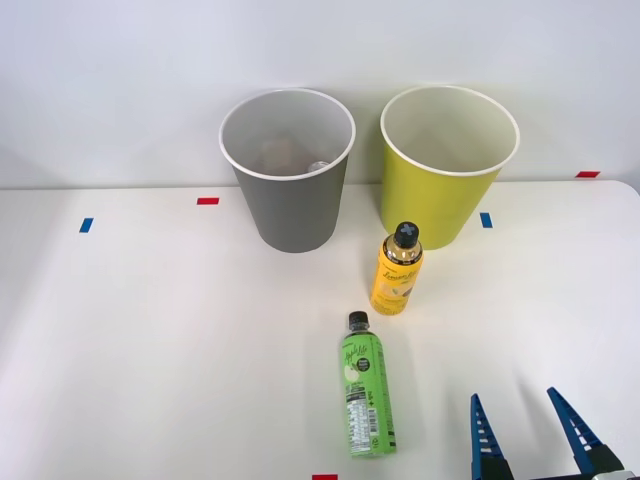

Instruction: Put cans in the gray bin, plastic bottles in the light green bin

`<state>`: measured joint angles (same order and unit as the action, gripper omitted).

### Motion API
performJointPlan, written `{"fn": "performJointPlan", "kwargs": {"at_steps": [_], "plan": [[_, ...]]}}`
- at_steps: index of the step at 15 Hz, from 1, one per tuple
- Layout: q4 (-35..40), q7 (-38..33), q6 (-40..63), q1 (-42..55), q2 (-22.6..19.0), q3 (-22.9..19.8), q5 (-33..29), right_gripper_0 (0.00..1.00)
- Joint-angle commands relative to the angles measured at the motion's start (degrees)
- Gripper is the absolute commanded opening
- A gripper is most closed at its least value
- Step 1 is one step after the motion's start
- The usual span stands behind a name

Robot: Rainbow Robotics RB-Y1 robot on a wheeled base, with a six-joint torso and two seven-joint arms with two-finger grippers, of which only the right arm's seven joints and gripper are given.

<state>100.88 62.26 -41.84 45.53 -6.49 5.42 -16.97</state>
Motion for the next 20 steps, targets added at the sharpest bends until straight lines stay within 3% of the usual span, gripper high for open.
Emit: {"fn": "performJointPlan", "kwargs": {"at_steps": [1,20], "plan": [[0.02,0.23,-0.17,0.0,0.07,-0.06,0.27,1.0],[0.02,0.41,-0.26,0.18,0.07,-0.06,0.54,1.0]]}}
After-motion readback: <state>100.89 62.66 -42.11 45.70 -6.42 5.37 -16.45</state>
